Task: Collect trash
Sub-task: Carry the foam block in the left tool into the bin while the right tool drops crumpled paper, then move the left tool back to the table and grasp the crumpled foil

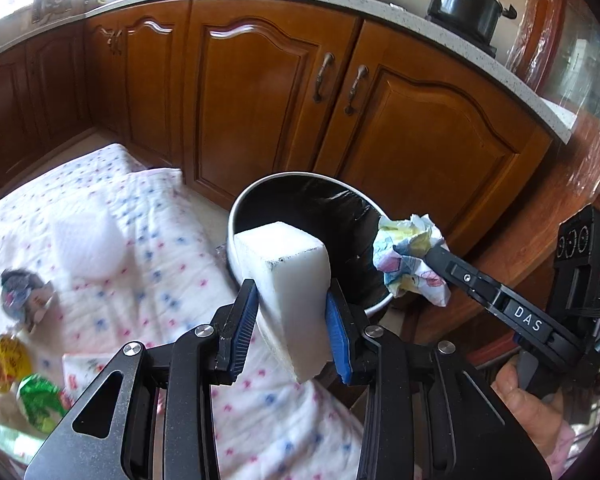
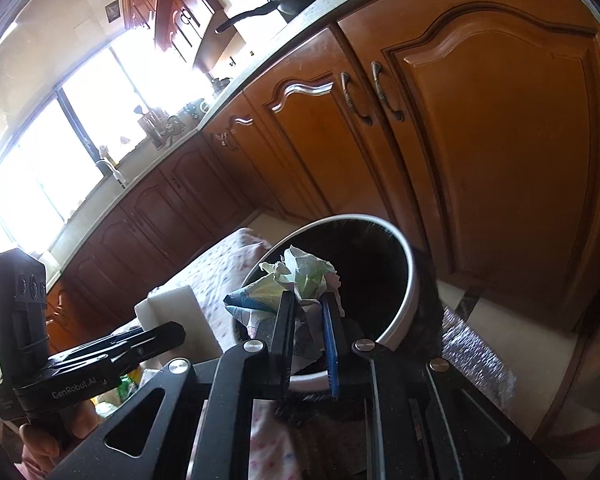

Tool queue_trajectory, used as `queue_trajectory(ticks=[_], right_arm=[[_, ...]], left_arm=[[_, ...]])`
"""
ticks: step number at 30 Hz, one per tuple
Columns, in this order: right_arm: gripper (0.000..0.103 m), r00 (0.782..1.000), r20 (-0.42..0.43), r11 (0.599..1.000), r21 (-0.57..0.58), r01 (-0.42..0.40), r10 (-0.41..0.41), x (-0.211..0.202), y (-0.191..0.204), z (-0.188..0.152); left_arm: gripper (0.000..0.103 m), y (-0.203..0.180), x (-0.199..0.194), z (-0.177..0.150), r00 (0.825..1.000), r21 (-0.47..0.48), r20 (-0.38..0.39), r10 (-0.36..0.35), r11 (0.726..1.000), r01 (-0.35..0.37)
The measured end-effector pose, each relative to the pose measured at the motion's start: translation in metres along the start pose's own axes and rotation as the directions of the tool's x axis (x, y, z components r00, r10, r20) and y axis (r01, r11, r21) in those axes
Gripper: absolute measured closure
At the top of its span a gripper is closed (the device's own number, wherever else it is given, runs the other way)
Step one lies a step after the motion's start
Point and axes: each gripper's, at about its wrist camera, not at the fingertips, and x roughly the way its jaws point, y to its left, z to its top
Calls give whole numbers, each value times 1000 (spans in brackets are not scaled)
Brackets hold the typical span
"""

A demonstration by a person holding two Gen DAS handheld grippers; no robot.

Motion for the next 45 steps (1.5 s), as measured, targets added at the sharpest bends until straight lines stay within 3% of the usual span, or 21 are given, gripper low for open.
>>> queue_trajectory(ticks=[6,12,19,24,28,31,33,38,45], right_arm=[[89,999,-8,999,-26,43,-43,16,-8,13],[88,997,-47,997,-39,60,-61,32,-14,16],[85,993,-94,997,-46,67,-71,51,-20,17],[60,992,-113,998,-31,53,-56,55,-26,18],[59,995,-96,999,-8,40,-41,48,-27,18],[56,996,-82,1000,0,28,-28,41,-24,16],[42,998,-68,1000,11,11,-10,34,-21,12],[23,999,-42,1000,19,-22,23,22,-5,-3],[20,997,-50,998,9,-67,67,12,24,-29]], left_arm=[[71,-15,27,21,999,41,-31,8,999,-7],[70,-16,54,36,997,22,-80,10,1000,-8],[69,-18,77,38,991,31,-126,37,999,-33],[61,-21,91,37,985,27,-162,53,998,-49],[47,-17,87,36,987,7,-157,43,999,-42],[47,-15,78,36,989,9,-137,52,999,-51],[47,-11,68,33,991,0,-122,53,999,-53],[47,1,46,18,994,-27,-82,72,997,-74],[47,27,8,-16,994,-102,-49,96,990,-101]])
